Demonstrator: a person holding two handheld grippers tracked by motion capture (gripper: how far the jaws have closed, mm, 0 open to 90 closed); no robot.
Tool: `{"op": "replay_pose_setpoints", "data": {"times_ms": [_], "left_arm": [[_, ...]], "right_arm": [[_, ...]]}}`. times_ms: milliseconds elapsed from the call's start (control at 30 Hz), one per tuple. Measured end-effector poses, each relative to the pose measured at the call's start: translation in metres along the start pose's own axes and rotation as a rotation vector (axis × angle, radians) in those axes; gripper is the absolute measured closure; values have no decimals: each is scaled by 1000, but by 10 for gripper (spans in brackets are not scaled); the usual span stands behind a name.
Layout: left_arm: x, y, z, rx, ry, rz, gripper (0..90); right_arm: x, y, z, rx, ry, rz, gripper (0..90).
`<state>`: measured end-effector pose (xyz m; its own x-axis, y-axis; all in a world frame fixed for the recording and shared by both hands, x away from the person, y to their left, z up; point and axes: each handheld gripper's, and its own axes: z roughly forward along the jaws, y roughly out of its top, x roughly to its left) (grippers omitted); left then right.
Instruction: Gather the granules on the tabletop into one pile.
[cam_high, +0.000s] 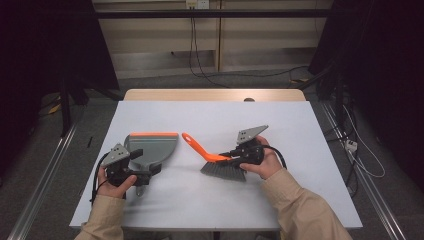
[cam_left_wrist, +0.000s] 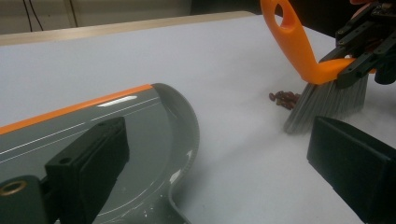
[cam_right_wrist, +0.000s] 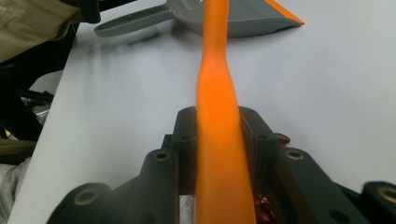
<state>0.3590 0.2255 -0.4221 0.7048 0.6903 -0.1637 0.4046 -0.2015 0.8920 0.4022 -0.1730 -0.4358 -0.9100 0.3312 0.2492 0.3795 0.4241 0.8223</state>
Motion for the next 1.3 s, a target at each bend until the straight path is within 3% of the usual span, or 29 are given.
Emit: {"op": "replay_pose_setpoints", "data": {"times_ms": [300,533,700,833,1000,1167,1300], "left_arm": [[-1,0,0,2,2,2,54],[-1,0,0,-1,0,6,54],[-1,0,-1,-3,0,5,54],[-2,0,-1,-3,0,6,54],[-2,0,-1,-2,1,5,54],[-1,0,-1,-2,1,6,54],[-1,0,-1,-2,0,5,54]], "right_arm": [[4,8,-5,-16,-18,-24,712],[3,23,-30,-110,-83,-34,712],[8,19,-29,-78,-73,-45,712],[12,11,-19,-80,-31,-25,712],[17,-1,-2,-39,-5,-18,712],[13,-2,-1,-28,-38,-40,712],[7,-3,-7,-43,-57,-19,712]]}}
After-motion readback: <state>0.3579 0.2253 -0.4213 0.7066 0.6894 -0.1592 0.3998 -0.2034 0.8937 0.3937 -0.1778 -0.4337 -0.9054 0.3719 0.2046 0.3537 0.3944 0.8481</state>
